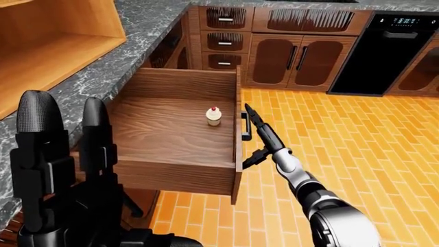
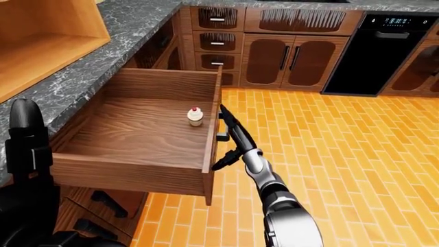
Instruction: Close the right drawer.
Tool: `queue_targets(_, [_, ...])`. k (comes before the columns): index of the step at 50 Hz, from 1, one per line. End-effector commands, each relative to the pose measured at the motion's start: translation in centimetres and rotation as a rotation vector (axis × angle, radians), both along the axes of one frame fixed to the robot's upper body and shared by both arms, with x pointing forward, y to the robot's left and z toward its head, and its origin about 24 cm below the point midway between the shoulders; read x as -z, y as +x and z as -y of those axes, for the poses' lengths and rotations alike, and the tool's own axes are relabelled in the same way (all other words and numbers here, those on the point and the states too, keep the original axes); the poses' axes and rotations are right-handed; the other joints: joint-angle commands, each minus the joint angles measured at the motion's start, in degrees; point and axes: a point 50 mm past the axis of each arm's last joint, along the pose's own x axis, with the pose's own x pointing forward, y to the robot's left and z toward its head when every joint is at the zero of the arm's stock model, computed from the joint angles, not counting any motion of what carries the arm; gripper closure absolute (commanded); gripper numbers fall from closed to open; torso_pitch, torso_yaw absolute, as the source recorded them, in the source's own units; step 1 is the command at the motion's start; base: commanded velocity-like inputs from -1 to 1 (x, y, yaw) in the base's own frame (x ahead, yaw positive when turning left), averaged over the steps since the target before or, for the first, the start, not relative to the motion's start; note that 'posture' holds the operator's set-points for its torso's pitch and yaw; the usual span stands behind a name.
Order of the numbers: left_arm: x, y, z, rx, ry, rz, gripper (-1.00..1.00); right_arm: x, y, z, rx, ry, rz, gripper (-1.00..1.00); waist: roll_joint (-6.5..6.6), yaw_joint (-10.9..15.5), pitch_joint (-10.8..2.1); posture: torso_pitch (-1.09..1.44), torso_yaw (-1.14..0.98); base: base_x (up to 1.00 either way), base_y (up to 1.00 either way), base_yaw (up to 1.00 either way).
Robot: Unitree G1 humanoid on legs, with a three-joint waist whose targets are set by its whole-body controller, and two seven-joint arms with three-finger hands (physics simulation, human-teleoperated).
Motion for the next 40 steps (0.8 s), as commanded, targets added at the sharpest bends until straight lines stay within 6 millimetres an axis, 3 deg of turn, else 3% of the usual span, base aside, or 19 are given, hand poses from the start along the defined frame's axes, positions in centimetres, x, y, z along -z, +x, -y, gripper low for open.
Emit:
queue_targets(1, [-0.8, -0.6, 0.0, 0.001, 0.002, 0.058, -1.00, -1.9, 0.6, -1.3, -0.064, 0.014, 0.083, -1.00, 0.06, 0.3, -0.96, 0.00, 0.00, 0.00, 0.00, 0.00])
queue_targets(40, [-0.8, -0.6, 0.2, 0.005, 0.001, 0.056, -1.00, -1.7, 0.1, -5.2, -0.205, -0.042, 0.075, -1.00, 0.42, 0.4, -0.66, 0.00, 0.00, 0.00, 0.00, 0.00])
